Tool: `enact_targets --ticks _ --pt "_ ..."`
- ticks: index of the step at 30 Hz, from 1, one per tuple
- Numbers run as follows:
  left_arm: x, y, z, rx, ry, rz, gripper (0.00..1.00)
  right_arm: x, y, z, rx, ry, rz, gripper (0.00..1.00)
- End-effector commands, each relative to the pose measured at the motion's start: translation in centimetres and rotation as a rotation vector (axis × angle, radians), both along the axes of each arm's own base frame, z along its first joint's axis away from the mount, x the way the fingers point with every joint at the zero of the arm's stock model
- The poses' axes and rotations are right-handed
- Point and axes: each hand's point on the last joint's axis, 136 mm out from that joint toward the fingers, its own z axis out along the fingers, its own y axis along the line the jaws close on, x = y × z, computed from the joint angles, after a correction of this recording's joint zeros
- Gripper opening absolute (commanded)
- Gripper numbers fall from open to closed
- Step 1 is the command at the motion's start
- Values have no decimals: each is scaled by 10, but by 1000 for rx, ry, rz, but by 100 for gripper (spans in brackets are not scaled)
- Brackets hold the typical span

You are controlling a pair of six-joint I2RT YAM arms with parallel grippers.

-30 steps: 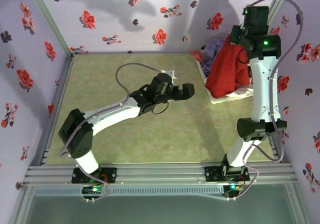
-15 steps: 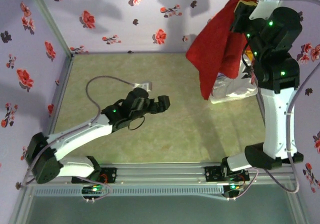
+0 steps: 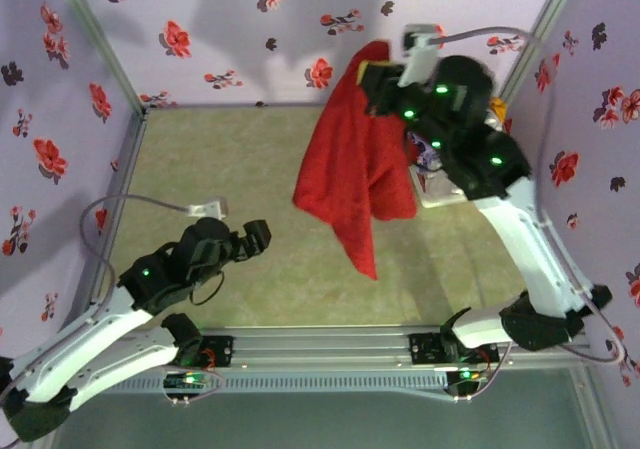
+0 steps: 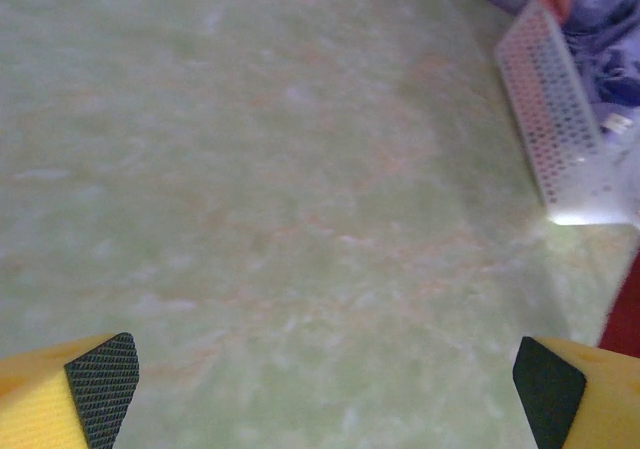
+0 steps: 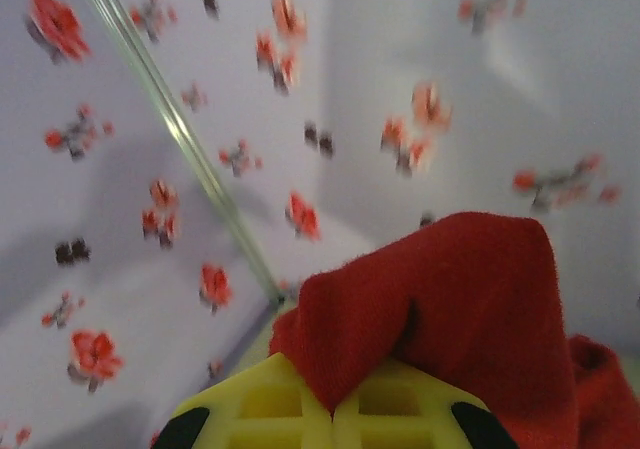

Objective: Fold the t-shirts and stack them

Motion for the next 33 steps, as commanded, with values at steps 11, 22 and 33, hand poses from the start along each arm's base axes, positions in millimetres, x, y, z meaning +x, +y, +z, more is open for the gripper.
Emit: enact_targets --ticks 11,22,33 --pt "-2 7 -49 217 160 3 99 74 -34 -334 -427 849 -259 62" --pt "-3 -66 -111 351 297 -177 93 25 -72 -347 -419 907 -259 69" --pt "-23 -110 -151 444 397 -369 85 -13 -72 -378 -358 1003 -210 69"
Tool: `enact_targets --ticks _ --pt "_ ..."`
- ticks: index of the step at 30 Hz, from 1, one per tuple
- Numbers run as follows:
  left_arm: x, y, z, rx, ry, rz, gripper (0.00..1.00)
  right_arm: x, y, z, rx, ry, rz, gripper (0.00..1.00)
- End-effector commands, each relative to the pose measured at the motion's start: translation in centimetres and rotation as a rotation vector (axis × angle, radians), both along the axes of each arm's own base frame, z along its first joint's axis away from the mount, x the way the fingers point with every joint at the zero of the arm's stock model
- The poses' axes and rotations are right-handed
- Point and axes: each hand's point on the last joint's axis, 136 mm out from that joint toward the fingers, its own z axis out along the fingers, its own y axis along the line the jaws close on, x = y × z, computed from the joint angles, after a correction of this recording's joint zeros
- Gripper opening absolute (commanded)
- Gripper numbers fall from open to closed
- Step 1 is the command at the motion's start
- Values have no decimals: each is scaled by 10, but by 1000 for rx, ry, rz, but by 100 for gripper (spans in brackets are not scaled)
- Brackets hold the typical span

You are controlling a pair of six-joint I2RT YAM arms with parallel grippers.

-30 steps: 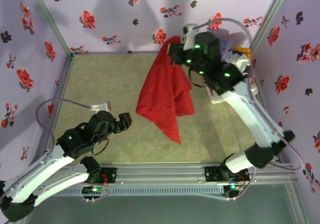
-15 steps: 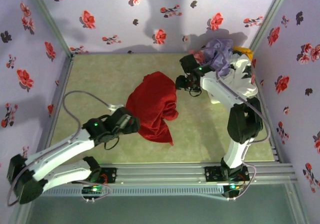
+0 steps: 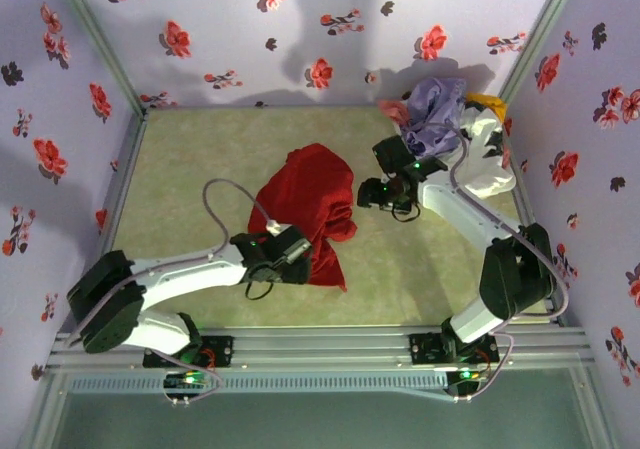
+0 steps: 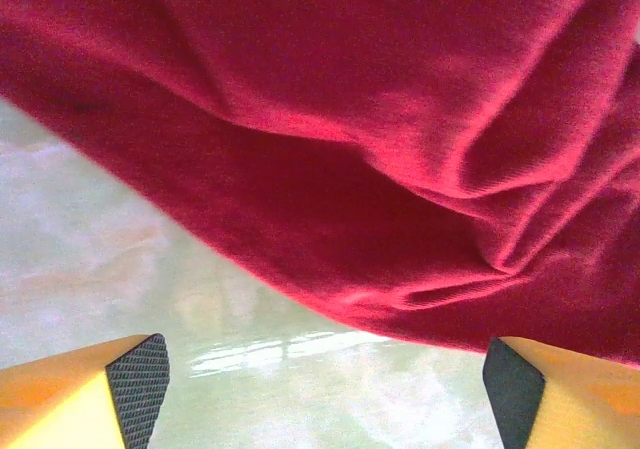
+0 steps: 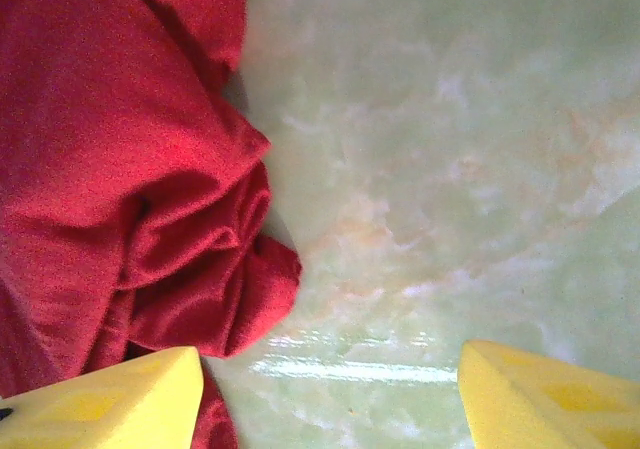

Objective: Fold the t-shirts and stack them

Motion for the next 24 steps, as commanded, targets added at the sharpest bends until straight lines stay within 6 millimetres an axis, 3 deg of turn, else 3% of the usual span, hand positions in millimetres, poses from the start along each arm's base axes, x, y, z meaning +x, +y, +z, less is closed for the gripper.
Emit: enact_targets --ticks 1,4,10,12,14,18,22,24 --pt "-4 -18 -3 23 26 -84 84 -1 0 9 40 -25 -19 70" --pt "-7 -23 -17 59 71 -100 82 -4 -5 6 19 -21 -18 69" --pt "-10 -29 -39 98 140 -98 69 -11 -8 1 11 -12 -15 70" --pt "-12 -26 -46 113 154 -88 64 -14 -9 -1 14 -7 -15 70" --pt "-13 -19 -51 133 156 -68 53 -17 -9 -5 17 -3 -18 70" --pt "-10 10 -47 187 116 3 30 -25 -7 -15 43 29 -23 70" --pt "-9 17 -34 115 81 23 23 -32 3 -29 75 55 -1 69" --pt "-8 18 -28 89 72 22 20 -36 18 -36 122 75 36 69"
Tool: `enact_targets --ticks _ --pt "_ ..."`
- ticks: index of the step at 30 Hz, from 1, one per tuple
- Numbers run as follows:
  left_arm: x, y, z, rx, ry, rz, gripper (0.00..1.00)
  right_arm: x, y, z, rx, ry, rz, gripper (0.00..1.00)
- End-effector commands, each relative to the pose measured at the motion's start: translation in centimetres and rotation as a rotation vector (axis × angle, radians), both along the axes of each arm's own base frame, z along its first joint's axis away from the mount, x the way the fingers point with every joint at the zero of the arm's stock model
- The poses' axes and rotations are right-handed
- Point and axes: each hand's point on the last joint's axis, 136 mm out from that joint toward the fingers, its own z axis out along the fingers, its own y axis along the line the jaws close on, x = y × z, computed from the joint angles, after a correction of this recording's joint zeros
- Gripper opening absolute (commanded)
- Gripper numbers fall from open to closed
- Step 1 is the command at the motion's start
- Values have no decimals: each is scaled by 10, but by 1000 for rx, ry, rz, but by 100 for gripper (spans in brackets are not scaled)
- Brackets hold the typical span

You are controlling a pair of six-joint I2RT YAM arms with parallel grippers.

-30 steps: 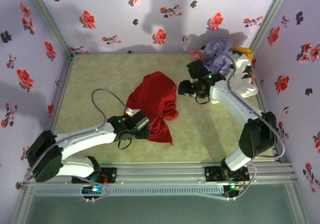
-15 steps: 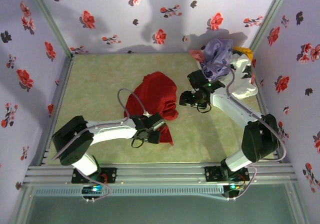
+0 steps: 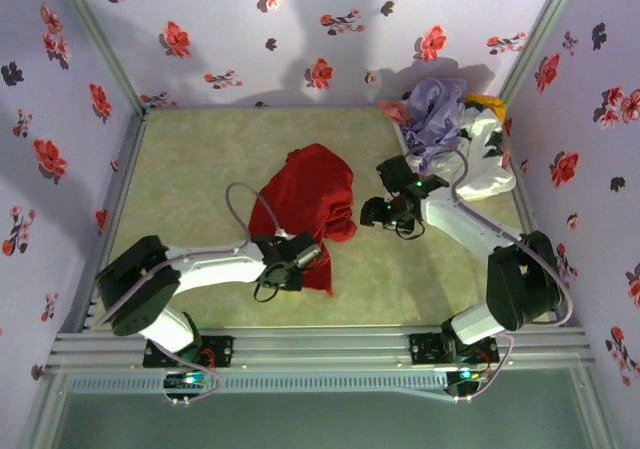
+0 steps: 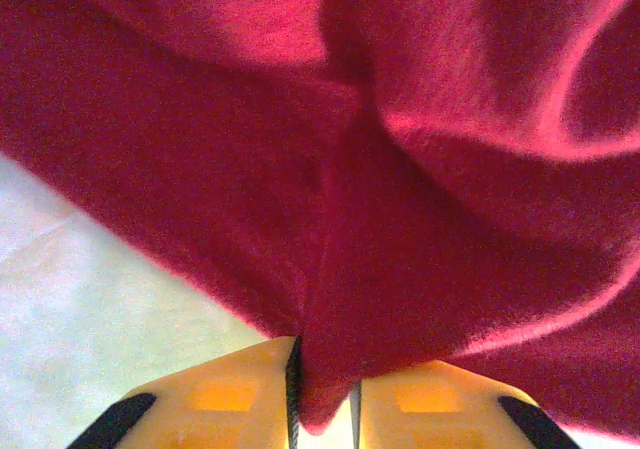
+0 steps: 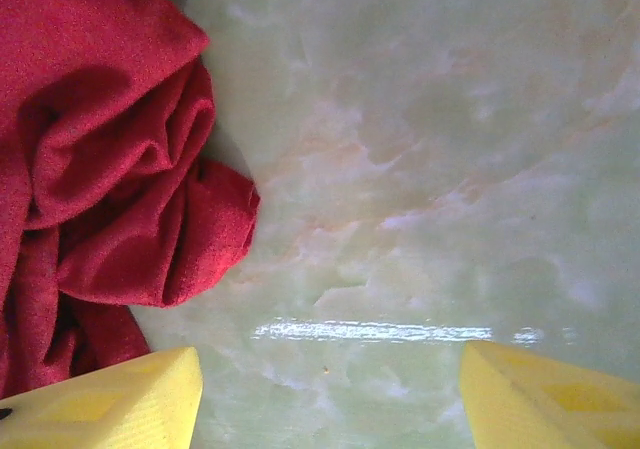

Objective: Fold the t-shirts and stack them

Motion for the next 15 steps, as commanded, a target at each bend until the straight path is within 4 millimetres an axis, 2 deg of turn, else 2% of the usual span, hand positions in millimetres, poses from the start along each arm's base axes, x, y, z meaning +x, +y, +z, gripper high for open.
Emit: enact_targets --ticks 1,8,15 --pt "3 9 12 -17 -30 32 19 -3 27 -7 98 17 35 69" --pt "6 20 25 -50 -56 68 7 -2 49 -37 121 75 61 63" --pt "8 37 36 -101 -87 123 6 4 52 -61 91 104 60 46"
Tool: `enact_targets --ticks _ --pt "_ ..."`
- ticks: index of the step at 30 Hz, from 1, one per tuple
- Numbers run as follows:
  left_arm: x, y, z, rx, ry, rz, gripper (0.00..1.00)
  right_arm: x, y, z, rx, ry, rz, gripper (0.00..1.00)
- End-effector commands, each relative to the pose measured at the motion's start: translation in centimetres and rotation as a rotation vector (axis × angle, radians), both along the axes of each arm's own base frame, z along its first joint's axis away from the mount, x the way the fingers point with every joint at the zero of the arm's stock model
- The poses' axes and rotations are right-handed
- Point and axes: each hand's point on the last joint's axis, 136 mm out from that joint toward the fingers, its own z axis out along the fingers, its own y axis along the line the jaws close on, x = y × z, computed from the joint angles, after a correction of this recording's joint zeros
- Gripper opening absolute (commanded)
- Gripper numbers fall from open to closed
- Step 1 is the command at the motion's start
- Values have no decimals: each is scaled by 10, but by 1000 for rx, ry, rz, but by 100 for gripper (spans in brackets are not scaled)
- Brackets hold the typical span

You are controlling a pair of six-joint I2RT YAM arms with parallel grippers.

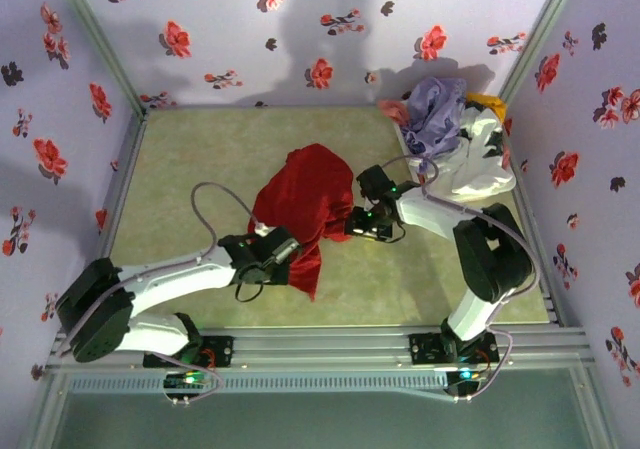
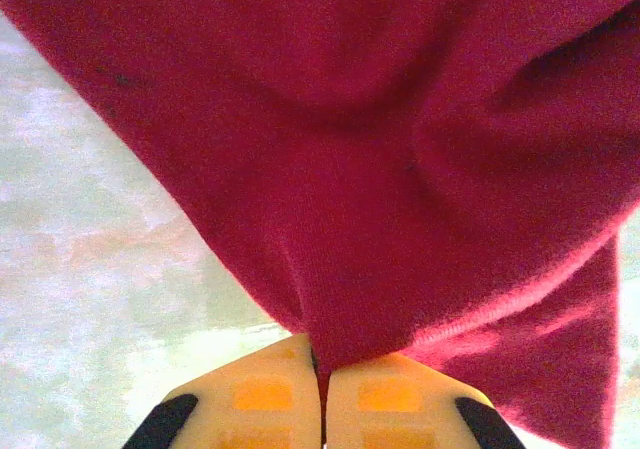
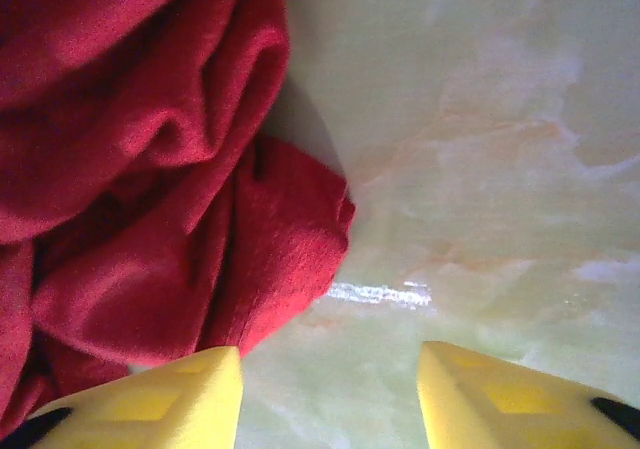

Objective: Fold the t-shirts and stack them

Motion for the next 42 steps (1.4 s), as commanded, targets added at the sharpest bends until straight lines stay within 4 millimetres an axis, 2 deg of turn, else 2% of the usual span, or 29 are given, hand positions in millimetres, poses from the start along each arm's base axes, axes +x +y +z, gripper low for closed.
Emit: enact_targets --ticks 1,4,10,14,18,22,25,31,35,38,42 --pt "0 16 3 8 -14 52 6 5 7 -7 21 3 -5 45" --pt "-2 22 4 3 -14 64 6 8 13 -10 44 13 -8 44" --pt "-6 32 2 5 -9 87 6 5 21 -4 51 -8 4 45" --pt "-8 38 2 -3 -9 104 6 9 32 3 104 -25 40 46" --pt "-10 42 4 -4 -9 111 6 14 34 12 107 -56 53 46" --pt "-10 44 6 -11 -15 119 6 18 39 11 112 -50 69 46" --pt "-9 46 8 -20 -24 126 6 22 42 7 104 -44 84 43" --pt "-8 49 9 -21 -26 133 6 30 48 7 121 -59 87 31" --pt "-7 51 11 -29 -33 141 6 31 48 9 122 -61 84 29" --pt "-7 54 10 -26 -32 144 5 33 38 1 80 -61 72 30" --pt "-7 58 9 -22 -25 150 5 30 36 -2 104 -45 58 31"
